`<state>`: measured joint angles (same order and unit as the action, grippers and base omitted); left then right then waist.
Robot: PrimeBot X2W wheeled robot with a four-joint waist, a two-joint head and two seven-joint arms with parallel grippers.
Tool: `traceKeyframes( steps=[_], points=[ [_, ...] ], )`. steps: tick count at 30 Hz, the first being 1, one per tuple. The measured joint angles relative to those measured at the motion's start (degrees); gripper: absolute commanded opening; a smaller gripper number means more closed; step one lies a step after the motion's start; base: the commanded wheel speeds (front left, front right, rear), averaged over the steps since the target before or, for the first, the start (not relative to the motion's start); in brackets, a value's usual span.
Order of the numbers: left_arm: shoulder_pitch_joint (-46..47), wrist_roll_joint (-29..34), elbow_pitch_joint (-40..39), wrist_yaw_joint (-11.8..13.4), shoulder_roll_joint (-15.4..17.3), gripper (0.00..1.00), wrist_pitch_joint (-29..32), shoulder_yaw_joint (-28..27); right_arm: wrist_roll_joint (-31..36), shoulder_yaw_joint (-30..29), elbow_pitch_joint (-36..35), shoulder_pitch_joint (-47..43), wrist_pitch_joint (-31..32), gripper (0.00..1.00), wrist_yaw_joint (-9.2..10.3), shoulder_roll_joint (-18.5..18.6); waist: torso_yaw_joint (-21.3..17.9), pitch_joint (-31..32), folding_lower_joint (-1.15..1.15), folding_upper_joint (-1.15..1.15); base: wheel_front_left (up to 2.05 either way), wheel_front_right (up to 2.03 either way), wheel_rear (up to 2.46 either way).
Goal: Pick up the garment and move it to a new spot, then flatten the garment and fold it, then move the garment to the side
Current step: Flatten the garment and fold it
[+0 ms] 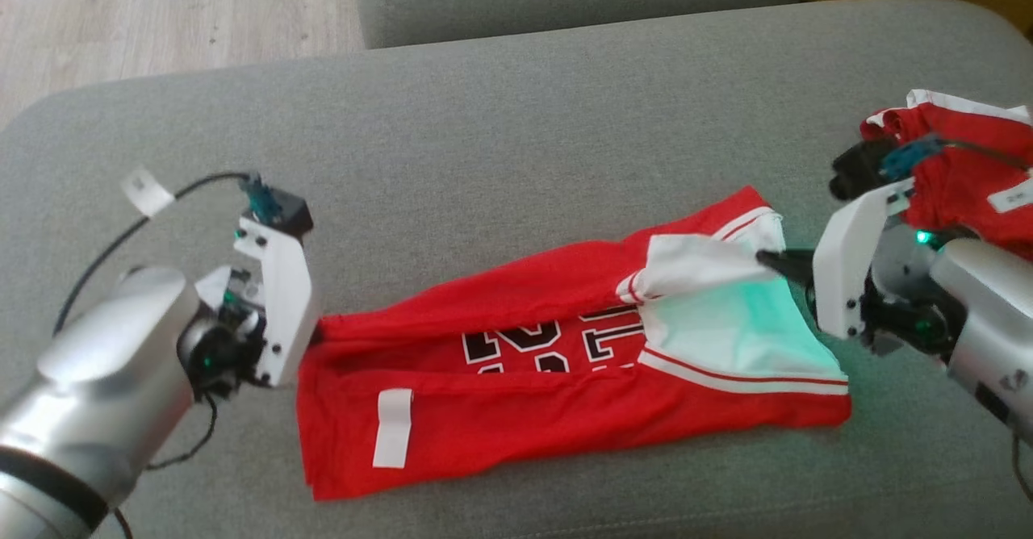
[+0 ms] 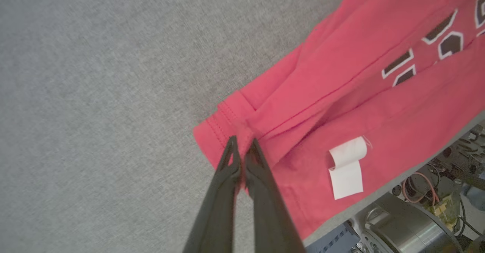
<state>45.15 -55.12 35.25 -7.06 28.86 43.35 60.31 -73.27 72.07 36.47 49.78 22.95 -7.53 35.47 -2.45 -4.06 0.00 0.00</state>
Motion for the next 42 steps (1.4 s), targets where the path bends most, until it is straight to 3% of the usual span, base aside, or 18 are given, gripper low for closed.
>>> traceKeyframes(
  steps=[3, 4, 5, 6, 7, 8, 9, 10, 16, 21, 27, 32, 37, 42],
  points=[
    [-1.57, -0.48, -0.41, 0.03, 0.0, 0.0, 0.01, 0.15, -0.48, 0.47, -1.01, -0.29, 1.87, 0.09, 0.0, 0.48, -0.1, 0.11, 0.0, 0.0, 0.0, 0.0, 0.0],
    [-1.92, -0.49, -0.48, 0.03, 0.0, 0.0, 0.03, 0.2, -0.87, 0.51, -1.18, -0.36, 2.21, 0.18, 0.0, 0.78, -0.12, 0.17, 0.0, 0.0, 0.0, 0.0, 0.0],
    [-2.2, -0.57, -0.62, 0.03, 0.0, 0.0, 0.2, 0.19, -1.19, 0.52, -1.21, -0.43, 3.11, 0.39, 0.0, 1.09, -0.15, 0.24, 0.0, 0.0, 0.0, 0.0, 0.0],
    [-2.44, -0.96, -0.75, 0.08, 0.0, 0.12, 0.2, 0.19, -1.48, 0.52, -1.19, -0.58, 3.93, 0.58, 0.0, 1.31, -0.16, 0.33, 0.0, 0.0, 0.0, 0.0, 0.0],
    [-2.66, -1.22, -0.82, 0.08, -0.01, 0.12, 0.2, 0.2, -1.8, 0.54, -1.19, -0.91, 4.7, 0.58, 0.0, 1.42, -0.16, 0.45, 0.0, 0.0, 0.0, 0.0, 0.0],
    [-2.79, -1.45, -0.87, 0.08, -0.01, 0.43, 0.2, 0.21, -2.19, 0.62, -1.2, -1.37, 5.37, 0.91, 0.0, 1.43, -0.17, 0.63, 0.0, 0.0, 0.0, 0.0, 0.0],
    [-2.82, -1.69, -0.93, 0.08, 0.0, 0.88, 0.19, 0.2, -2.61, 0.85, -1.23, -1.81, 6.06, 1.0, 0.0, 1.43, -0.18, 0.84, 0.0, 0.0, 0.0, 0.0, 0.0],
    [-2.82, -1.94, -1.01, 0.08, 0.04, 1.0, 0.19, 0.19, -2.91, 0.97, -1.37, -2.31, 6.73, 1.0, 0.0, 1.44, -0.18, 1.08, 0.0, 0.0, 0.0, 0.0, 0.0],
    [-3.04, -1.6, -1.89, 0.3, 1.03, 1.0, -3.07, 0.02, -3.44, 1.14, -2.85, -3.53, 7.15, 1.0, 0.0, 2.26, -0.27, 3.14, 0.0, 0.0, 0.0, 0.0, 0.0],
    [-3.88, -0.2, -5.13, 2.54, 2.19, 1.0, -11.14, -2.26, -5.67, -2.8, -6.15, -3.68, -0.68, 1.0, 0.0, 4.15, -0.06, 4.82, 0.0, 0.0, 0.0, 0.0, 0.0],
    [-5.94, 4.26, -11.6, 11.72, 3.41, 1.0, -29.87, -8.34, -5.44, -10.31, -11.84, -7.46, -20.19, 1.0, 0.0, 6.25, 0.78, 6.18, 0.0, 0.0, 0.0, 0.0, 0.0],
    [-14.86, 5.13, -17.49, 19.74, 3.49, 1.0, -43.76, -12.96, -2.82, -16.81, -12.87, -12.5, -34.81, 1.0, 0.0, 6.53, 1.02, 6.76, 0.0, 0.0, 0.0, 0.0, 0.0],
    [-23.75, 5.21, -22.9, 26.87, 3.96, 1.0, -54.67, -17.26, 2.96, -28.35, -12.67, -18.55, -37.23, 1.0, 0.0, 3.81, 0.73, 6.93, 0.0, 0.0, 0.0, 0.0, 0.0],
    [-31.43, 8.89, -26.68, 31.92, 3.46, 1.0, -57.59, -22.13, 20.6, -46.19, -14.72, -27.89, -37.32, 1.0, 0.0, -3.81, 0.37, 6.44, 0.0, 0.0, 0.0, 0.0, 0.0]
  ],
)
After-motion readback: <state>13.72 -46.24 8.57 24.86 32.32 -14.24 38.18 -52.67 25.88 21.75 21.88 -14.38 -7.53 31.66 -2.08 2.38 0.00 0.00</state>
